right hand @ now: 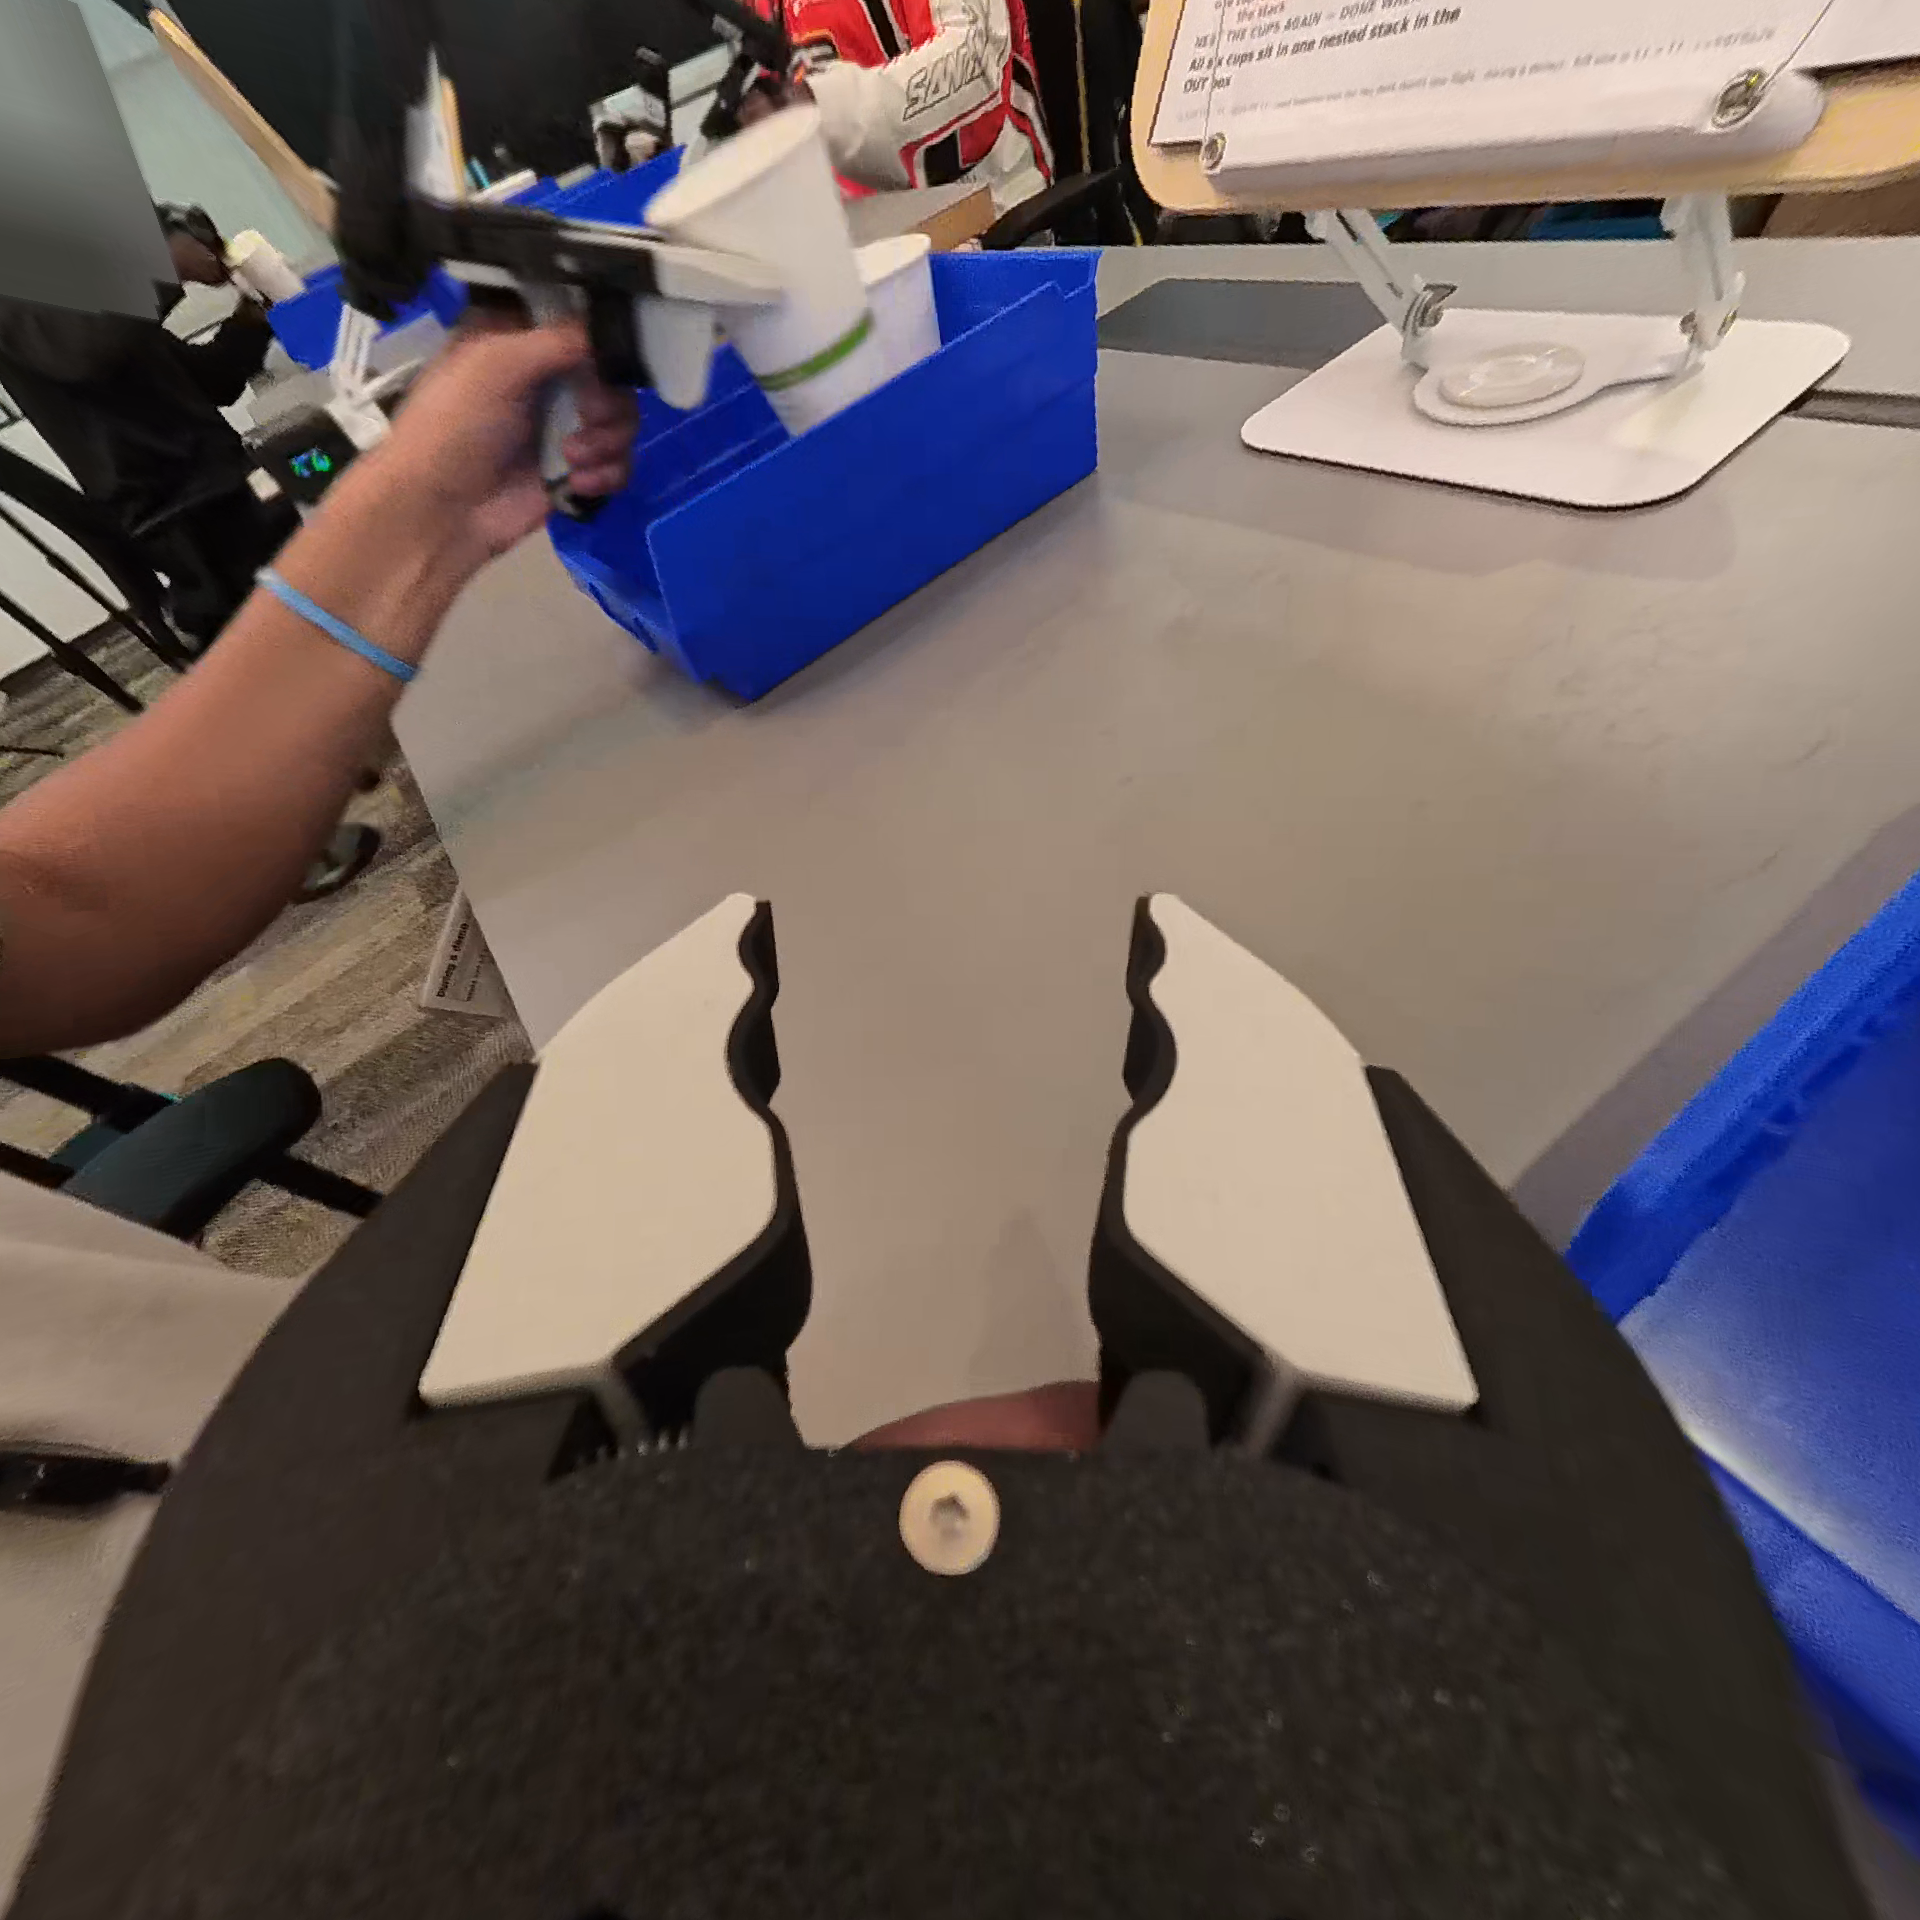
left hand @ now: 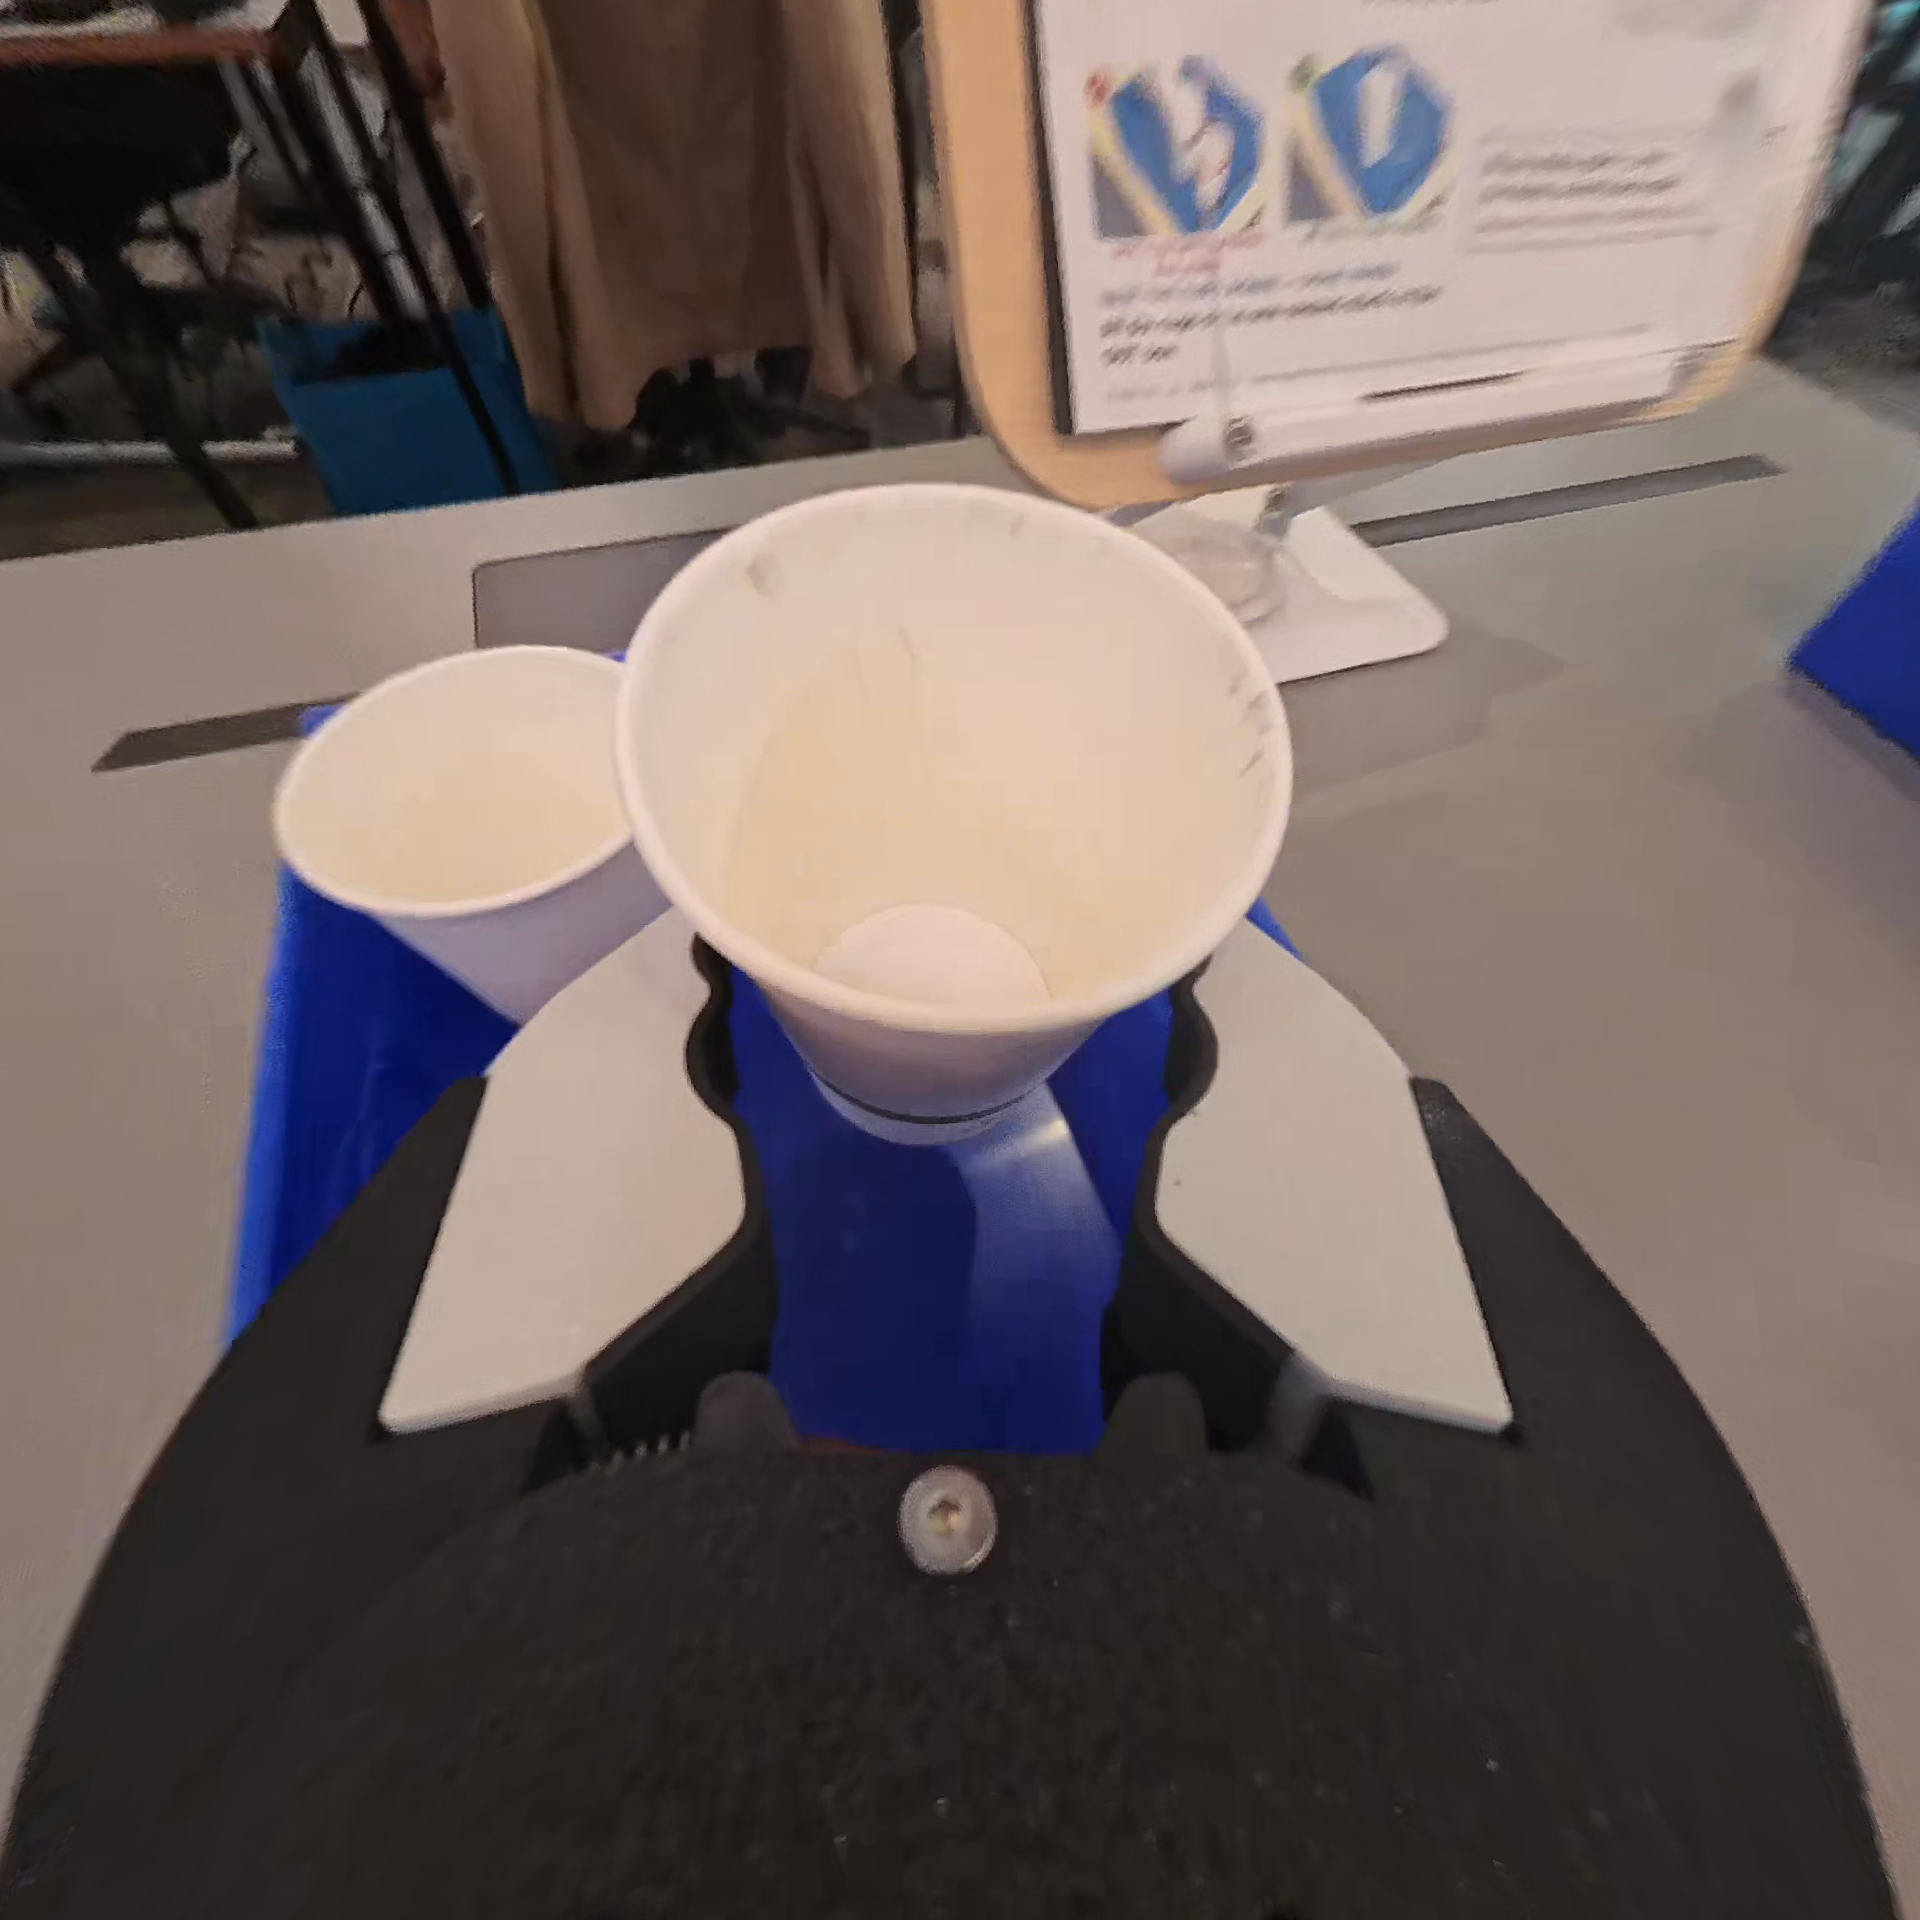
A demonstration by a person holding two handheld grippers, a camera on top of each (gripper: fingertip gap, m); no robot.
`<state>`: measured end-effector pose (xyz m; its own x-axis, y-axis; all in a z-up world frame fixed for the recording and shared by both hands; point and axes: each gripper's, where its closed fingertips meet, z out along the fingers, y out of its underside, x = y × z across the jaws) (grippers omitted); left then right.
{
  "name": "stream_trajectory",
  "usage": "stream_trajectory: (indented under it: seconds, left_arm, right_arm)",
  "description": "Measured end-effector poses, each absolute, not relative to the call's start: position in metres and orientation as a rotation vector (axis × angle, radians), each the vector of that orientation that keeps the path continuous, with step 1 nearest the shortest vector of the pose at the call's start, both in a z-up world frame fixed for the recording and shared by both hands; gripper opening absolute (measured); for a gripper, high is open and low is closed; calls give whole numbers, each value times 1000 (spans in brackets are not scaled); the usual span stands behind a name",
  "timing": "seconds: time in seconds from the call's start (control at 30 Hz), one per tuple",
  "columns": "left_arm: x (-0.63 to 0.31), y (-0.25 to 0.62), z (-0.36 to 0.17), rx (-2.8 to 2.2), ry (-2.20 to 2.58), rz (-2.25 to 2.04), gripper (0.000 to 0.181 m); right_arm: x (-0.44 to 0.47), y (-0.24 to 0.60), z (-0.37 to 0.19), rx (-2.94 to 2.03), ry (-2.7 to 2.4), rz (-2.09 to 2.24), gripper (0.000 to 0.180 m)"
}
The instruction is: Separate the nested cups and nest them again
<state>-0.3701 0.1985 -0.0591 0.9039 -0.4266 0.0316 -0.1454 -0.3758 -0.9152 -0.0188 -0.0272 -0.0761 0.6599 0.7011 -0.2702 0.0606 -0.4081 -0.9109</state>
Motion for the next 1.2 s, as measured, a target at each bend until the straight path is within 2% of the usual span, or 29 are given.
stream_trajectory:
  seconds: [0.2, 0.3, 0.53, 0.83, 1.0, 1.03, 1.1, 1.2]
  left_arm:
    - [-336, 80, 5, -1779, 691, -713, 80]
    - [-293, 42, 12, -1723, 974, -691, 81]
    - [-187, 0, -11, -1637, 1452, -852, 81]
    - [-129, -14, -41, -1608, 1748, -905, 80]
    - [-125, -12, -35, -1608, 1669, -916, 81]
    - [-128, -10, -29, -1603, 1600, -929, 81]
    - [-141, -4, -19, -1606, 1420, -936, 92]
    - [-167, 3, -16, -1639, 1041, -958, 91]
  right_arm:
    - [-34, -30, -63, -1799, -918, 817, 74]
    - [-64, -33, -46, -1713, -1252, 751, 83]
    - [-122, -12, -2, -1583, -1515, 729, 94]
    - [-133, -10, -23, -1643, -1587, 747, 104]
    - [-126, -5, -26, -1643, -1573, 713, 100]
    - [-124, -2, -25, -1636, -1556, 695, 100]
    - [-121, 0, -23, -1635, -1527, 699, 100]
    - [-113, 4, -22, -1642, -1471, 693, 100]
